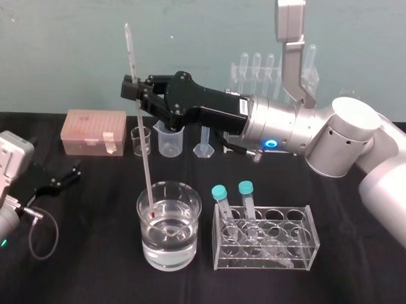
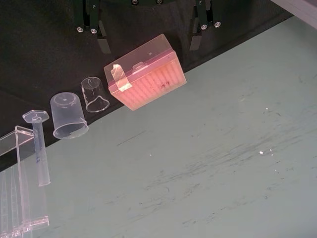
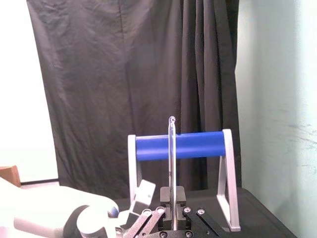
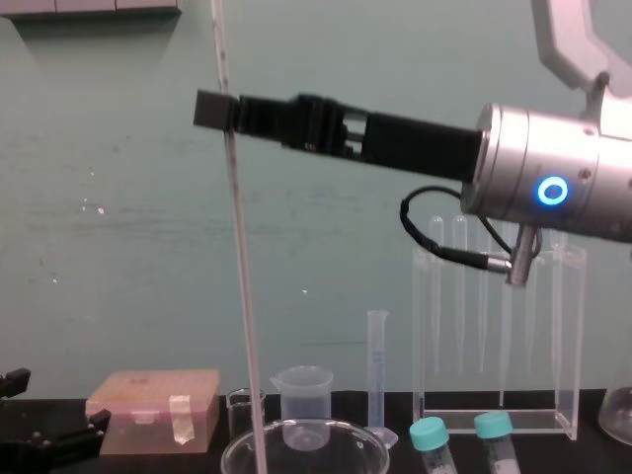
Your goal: Hold the thermometer with one hand and immerse one end into the beaker, then reinsert it into the test tube rack.
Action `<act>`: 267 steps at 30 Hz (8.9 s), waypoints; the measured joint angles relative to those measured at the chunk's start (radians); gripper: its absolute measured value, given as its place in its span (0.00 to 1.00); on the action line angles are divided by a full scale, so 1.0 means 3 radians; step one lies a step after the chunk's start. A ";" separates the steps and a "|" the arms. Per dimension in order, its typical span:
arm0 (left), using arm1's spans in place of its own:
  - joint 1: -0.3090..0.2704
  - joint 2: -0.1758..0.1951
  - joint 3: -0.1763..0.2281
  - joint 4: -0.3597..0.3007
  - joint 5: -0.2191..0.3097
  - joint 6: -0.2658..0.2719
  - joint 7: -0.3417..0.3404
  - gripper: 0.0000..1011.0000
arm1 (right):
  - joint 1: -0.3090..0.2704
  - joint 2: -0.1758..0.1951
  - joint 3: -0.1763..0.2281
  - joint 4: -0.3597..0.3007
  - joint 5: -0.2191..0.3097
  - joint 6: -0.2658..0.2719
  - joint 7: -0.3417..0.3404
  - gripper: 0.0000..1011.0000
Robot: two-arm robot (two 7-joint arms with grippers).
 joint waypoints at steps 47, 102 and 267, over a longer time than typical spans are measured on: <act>0.0000 0.0000 0.0000 0.0000 0.0000 0.0000 0.0000 1.00 | -0.0259 -0.0020 0.0061 0.0284 -0.0293 -0.0187 0.0071 0.06; 0.0000 0.0000 0.0000 0.0000 0.0000 0.0000 0.0000 1.00 | -0.0326 0.0053 0.0071 0.0113 -0.0324 -0.0167 0.0006 0.06; 0.0000 0.0000 0.0000 0.0000 0.0000 0.0000 0.0000 1.00 | -0.1218 0.1214 0.1093 -0.1080 0.0105 0.0079 -0.0905 0.06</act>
